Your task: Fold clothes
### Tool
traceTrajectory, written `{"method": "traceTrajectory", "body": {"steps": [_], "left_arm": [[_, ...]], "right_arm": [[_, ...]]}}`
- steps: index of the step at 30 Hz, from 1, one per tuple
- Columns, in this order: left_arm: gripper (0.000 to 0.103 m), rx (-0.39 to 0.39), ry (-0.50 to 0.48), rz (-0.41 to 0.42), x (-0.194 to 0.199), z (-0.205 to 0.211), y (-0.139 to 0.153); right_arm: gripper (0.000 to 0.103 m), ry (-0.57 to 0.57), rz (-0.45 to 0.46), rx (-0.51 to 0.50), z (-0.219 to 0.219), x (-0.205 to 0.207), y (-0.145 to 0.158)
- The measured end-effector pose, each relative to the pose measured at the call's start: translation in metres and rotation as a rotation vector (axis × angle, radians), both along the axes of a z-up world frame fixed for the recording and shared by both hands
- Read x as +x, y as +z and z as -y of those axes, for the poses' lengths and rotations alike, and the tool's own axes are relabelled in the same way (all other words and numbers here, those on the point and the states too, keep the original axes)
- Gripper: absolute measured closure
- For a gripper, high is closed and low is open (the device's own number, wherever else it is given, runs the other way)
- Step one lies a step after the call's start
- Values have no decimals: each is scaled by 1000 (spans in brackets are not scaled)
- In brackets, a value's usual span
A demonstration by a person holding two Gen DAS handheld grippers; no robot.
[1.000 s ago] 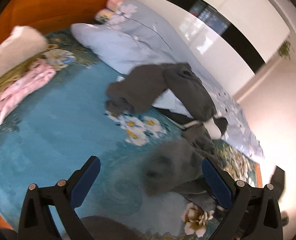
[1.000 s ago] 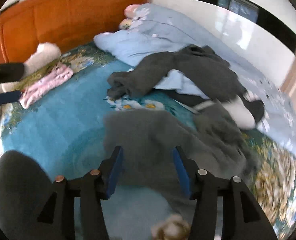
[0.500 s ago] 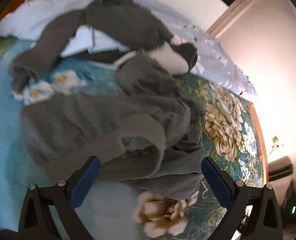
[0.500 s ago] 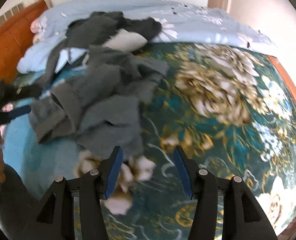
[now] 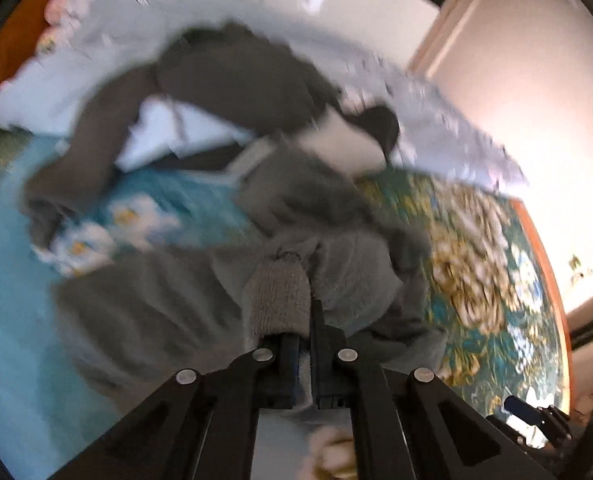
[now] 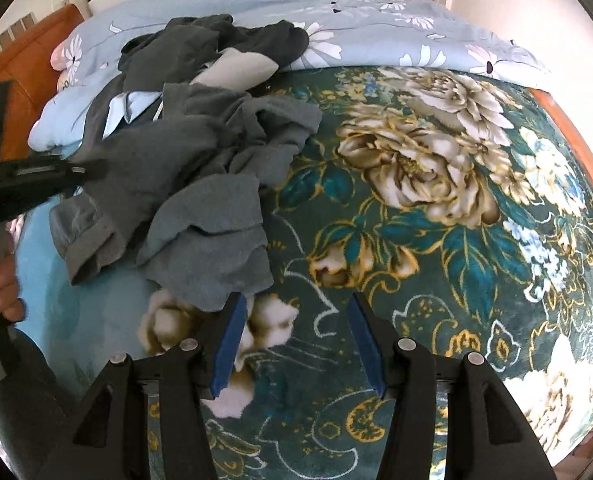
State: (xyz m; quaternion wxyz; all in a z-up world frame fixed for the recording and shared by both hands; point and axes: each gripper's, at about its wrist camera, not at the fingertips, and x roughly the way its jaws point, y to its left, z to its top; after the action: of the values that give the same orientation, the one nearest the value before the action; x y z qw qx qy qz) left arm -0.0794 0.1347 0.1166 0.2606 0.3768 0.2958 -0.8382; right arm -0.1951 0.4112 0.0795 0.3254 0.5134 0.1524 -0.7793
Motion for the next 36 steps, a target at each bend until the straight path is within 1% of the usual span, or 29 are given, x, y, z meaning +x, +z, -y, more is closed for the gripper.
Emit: {"method": "traceTrajectory", "body": {"steps": [3, 5, 8, 11, 15, 17, 21, 24, 26, 29, 30, 31, 32, 34, 36], "left_arm": [[99, -63, 121, -69, 59, 34, 36], [99, -106, 201, -85, 99, 51, 54], [99, -150, 324, -99, 164, 69, 73], [99, -194, 418, -79, 207, 77, 78], [99, -131, 529, -87, 261, 92, 63], [99, -111, 568, -88, 283, 93, 54], [99, -58, 608, -94, 310, 86, 33], [98, -38, 607, -94, 321, 78, 23], [98, -18, 609, -95, 328, 75, 15], [98, 22, 635, -102, 341, 72, 5], [98, 33, 645, -106, 344, 72, 2], [98, 42, 652, -107, 347, 71, -1], [98, 50, 658, -108, 351, 71, -4], [98, 64, 664, -115, 357, 72, -8], [98, 75, 666, -129, 360, 72, -8]], "right_arm": [[49, -19, 31, -19, 2, -4, -6], [49, -15, 54, -37, 6, -1, -10], [49, 12, 68, -64, 16, 3, -14], [49, 23, 92, -105, 34, 1, -14], [49, 33, 158, -212, 69, -8, -8], [49, 44, 186, -261, 90, -11, -5], [49, 81, 210, -317, 135, -16, 0], [49, 68, 260, -326, 170, -30, -8], [49, 11, 304, -330, 192, -44, -22], [49, -106, 383, -322, 211, -62, -48], [51, -135, 401, -328, 215, -67, -55], [60, -164, 419, -333, 220, -72, -63], [64, -185, 416, -329, 226, -77, -67], [64, -222, 382, -291, 239, -87, -74], [65, -267, 371, -232, 249, -99, -84]]}}
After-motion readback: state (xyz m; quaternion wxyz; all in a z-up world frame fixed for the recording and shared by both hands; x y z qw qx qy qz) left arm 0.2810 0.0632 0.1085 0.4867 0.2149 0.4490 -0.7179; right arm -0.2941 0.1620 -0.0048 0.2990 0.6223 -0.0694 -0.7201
